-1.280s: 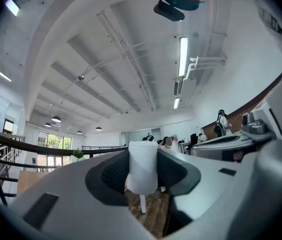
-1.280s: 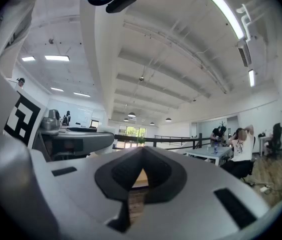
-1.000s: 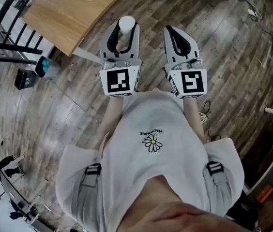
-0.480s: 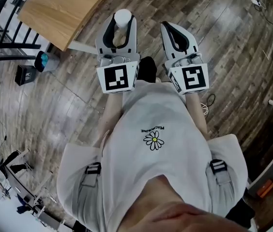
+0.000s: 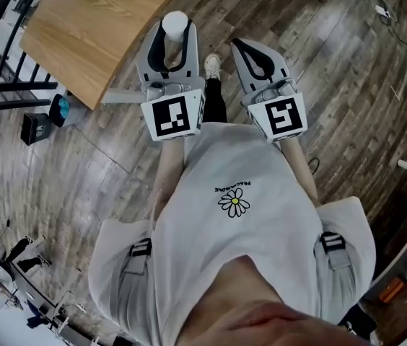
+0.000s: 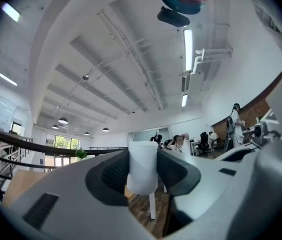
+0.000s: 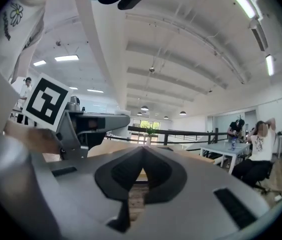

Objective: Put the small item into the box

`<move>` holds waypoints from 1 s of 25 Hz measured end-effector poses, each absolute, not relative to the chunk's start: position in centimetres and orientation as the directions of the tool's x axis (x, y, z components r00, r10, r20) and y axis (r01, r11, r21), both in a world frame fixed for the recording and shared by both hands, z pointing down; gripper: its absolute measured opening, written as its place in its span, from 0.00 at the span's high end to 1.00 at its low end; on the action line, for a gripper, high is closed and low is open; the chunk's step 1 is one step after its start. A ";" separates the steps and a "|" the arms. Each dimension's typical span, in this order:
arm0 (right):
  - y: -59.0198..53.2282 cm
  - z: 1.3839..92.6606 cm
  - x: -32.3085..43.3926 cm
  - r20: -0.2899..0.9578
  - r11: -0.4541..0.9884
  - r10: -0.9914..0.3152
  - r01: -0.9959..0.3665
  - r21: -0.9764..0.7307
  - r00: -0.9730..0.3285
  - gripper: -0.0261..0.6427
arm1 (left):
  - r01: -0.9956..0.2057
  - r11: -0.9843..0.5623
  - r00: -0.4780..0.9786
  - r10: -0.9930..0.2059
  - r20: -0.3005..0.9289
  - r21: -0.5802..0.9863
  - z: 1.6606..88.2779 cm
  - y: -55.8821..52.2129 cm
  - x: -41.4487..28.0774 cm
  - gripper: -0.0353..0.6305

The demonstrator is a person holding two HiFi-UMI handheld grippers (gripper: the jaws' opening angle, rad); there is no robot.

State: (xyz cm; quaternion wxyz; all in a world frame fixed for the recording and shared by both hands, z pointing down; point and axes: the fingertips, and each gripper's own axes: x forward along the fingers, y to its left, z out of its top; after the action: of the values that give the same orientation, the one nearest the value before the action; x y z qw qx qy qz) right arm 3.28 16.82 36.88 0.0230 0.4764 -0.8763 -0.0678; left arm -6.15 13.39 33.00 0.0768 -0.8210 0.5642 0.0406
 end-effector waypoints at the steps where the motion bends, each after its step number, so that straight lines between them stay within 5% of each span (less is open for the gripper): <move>1: 15.0 36.7 3.3 -0.027 0.542 -0.833 -0.825 0.159 -0.552 0.95 | -0.937 -0.344 0.349 -0.924 -0.154 -0.063 33.0 11.5 -6.2 0.68; 15: -14.8 30.2 1.4 -0.097 0.531 -0.822 -0.817 0.223 -0.561 0.95 | -0.963 -0.257 0.270 -0.936 -0.225 -0.084 27.1 -16.7 -10.1 0.68; 25: -23.7 29.6 1.9 -0.092 0.579 -0.795 -0.796 0.176 -0.599 0.95 | -0.977 -0.199 0.210 -0.957 -0.199 -0.072 26.6 -24.3 -10.1 0.68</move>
State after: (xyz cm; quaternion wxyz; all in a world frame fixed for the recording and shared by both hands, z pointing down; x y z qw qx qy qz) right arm 1.94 -23.74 29.55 -0.0016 0.4476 -0.8886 -0.0998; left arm -10.10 -24.28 26.56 0.0909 -0.7724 0.6262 0.0551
